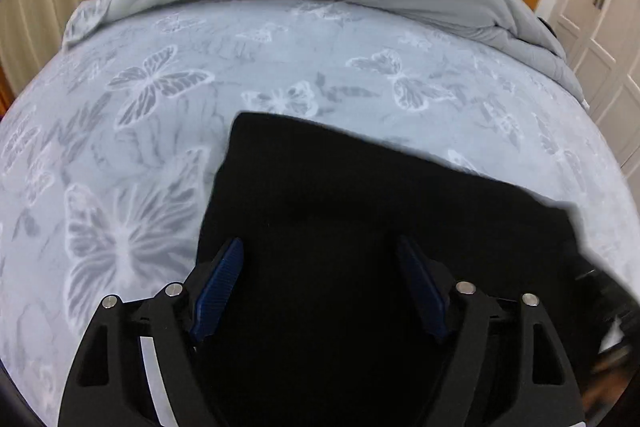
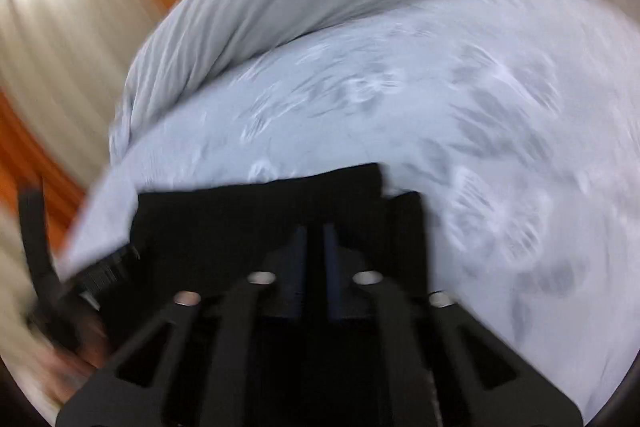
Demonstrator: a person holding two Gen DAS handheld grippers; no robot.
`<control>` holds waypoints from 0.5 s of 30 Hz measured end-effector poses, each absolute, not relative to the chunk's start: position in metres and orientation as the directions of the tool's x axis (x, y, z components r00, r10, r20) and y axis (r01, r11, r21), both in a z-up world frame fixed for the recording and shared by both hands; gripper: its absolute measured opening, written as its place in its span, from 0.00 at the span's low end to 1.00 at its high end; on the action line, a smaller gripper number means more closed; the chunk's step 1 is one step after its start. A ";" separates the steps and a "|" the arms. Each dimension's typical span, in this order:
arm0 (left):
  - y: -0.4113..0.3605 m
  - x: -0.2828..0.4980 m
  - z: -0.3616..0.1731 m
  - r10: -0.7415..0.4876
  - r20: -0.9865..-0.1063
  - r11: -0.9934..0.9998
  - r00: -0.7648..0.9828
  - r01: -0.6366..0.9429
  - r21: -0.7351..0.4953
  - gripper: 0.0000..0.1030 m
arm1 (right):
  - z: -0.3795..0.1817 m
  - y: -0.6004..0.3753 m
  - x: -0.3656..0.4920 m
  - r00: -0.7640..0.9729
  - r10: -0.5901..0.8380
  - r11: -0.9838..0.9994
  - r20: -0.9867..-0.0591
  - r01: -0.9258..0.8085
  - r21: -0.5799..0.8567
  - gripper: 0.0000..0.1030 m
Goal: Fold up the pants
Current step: 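Lower the folded pants onto the sheet and open both tools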
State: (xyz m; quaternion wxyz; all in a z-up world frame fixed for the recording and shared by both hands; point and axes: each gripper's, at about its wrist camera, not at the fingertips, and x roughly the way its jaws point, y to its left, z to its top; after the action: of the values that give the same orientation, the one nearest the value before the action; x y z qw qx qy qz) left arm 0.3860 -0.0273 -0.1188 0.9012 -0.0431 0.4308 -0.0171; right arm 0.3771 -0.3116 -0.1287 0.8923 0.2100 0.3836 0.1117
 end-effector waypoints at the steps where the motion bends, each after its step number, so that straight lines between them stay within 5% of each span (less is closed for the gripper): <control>1: -0.032 0.380 -0.113 -0.050 -0.758 0.998 0.651 0.001 -0.065 0.74 | -0.121 -0.315 0.368 0.693 0.374 0.871 -0.616 -0.034 0.490 0.05; 3: -0.035 0.367 -0.105 -0.057 -0.746 0.998 0.664 0.023 -0.055 0.74 | -0.108 -0.308 0.345 0.717 0.410 0.873 -0.563 -0.130 0.470 0.05; 5: -0.029 0.367 -0.108 -0.059 -0.749 0.997 0.660 0.003 -0.075 0.74 | -0.130 -0.301 0.347 0.673 0.313 0.939 -0.670 -0.115 0.324 0.01; 15: -0.007 0.250 -0.035 -0.050 -0.713 0.998 0.699 -0.001 -0.071 0.76 | -0.057 -0.302 0.215 0.724 0.236 0.965 -0.648 -0.093 0.247 0.08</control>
State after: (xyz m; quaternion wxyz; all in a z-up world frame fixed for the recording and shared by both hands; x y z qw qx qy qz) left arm 0.2502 -0.0067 -0.0347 0.9212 -0.0327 0.3876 -0.0134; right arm 0.2149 -0.3018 -0.0573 0.9233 0.0987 0.3604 0.0891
